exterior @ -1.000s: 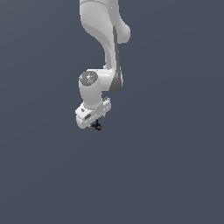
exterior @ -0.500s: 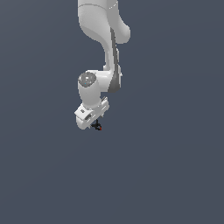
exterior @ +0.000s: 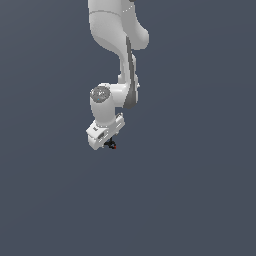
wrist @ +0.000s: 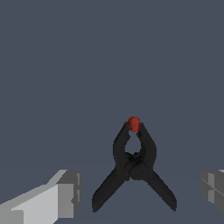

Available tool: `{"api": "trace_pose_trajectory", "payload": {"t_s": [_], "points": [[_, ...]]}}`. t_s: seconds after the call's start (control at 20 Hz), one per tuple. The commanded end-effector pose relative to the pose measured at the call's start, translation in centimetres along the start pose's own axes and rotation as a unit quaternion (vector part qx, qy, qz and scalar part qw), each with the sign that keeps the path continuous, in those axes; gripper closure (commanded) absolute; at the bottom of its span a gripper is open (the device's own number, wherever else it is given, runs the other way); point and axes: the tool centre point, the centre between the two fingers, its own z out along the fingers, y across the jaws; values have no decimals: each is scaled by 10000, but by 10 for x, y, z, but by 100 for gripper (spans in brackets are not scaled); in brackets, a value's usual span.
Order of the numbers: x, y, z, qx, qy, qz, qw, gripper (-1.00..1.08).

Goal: Pick up the object and move it to a goal position.

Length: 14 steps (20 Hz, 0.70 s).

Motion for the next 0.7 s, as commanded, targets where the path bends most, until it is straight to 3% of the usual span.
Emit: {"api": "trace_pose_trajectory", "payload": {"t_s": [0.0,0.45,0.5,0.65], "points": [[0,-1,12,4,-2,-6,10000,-92],[0,0,36,4,-1,-14,10000,-92],[0,0,36,4,-1,-14,10000,108],[0,0,36,4,-1,-14,10000,108]]}}
